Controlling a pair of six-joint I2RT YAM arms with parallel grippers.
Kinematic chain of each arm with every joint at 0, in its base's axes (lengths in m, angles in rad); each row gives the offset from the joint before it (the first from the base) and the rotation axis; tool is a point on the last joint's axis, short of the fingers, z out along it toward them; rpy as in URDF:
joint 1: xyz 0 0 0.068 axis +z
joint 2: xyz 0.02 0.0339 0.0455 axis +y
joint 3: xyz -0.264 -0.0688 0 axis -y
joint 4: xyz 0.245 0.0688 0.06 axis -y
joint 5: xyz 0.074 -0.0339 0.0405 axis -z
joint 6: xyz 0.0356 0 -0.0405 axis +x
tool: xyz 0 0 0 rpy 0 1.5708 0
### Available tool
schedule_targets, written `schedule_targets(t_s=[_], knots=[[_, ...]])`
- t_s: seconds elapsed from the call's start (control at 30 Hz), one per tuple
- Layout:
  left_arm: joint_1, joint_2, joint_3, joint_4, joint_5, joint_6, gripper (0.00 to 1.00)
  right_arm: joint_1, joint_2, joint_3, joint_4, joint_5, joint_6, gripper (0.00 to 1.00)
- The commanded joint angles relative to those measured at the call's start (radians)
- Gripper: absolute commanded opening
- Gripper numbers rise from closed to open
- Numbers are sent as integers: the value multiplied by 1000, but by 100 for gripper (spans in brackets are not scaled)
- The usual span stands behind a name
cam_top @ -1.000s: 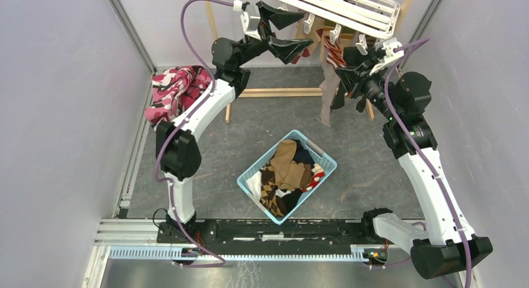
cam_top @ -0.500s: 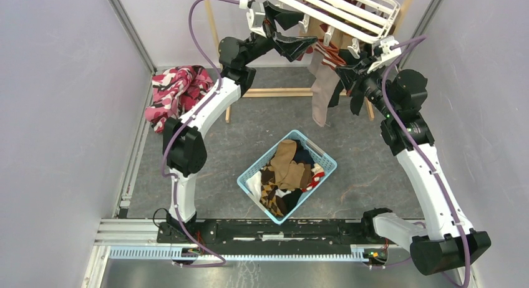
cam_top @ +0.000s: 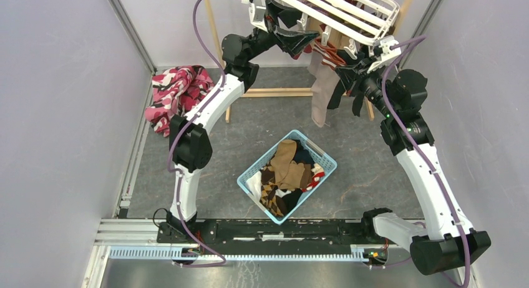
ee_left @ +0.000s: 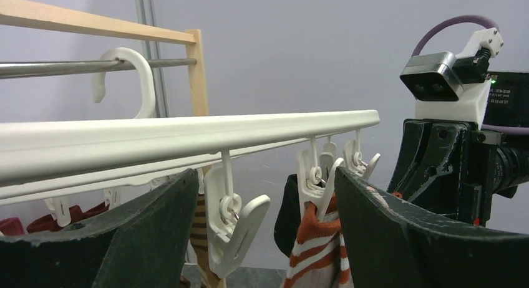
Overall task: Clip the socks to the hanger
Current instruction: Open the clamp at the hanger.
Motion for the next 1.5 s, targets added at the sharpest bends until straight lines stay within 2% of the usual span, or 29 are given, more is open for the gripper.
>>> schedule_targets(t_s=[0.0,0.13,0.97,1.47], knots=[[-1,9,53,13,6,-69,82,2,3,20,39,9,10,0],[1,7,49,33,6,-105,78,3,6,21,39,10,11,0],[33,9,6,204,30,-268,73,2,9,24,30,18,3,0],[33,36,44,213,36,-303,68,0,9,27,27,16,4,0]])
